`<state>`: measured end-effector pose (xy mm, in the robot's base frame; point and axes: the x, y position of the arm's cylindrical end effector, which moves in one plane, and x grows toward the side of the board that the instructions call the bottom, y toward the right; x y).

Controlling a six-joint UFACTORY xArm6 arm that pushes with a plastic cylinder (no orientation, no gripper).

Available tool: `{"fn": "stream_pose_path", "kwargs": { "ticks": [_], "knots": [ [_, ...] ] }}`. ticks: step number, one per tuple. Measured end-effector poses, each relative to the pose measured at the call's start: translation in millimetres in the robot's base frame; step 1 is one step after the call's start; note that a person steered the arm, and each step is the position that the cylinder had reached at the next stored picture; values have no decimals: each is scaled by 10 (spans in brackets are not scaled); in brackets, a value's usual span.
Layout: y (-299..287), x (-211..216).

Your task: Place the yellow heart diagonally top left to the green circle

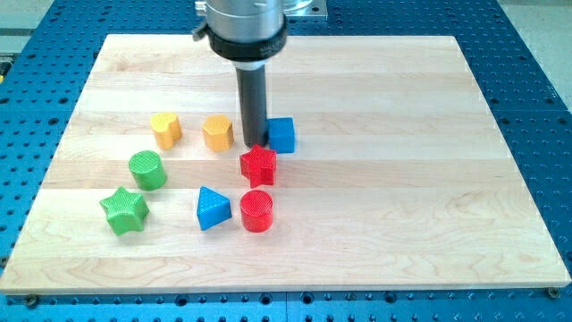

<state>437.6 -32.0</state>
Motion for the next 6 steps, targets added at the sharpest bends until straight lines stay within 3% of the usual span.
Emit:
{"fn": "stream_pose_path", "kwargs": {
  "ticks": [2, 3, 5, 6],
  "knots": [
    [-1032, 159],
    [-1062, 30],
    [-1564, -749],
    [-1528, -428]
  ]
}}
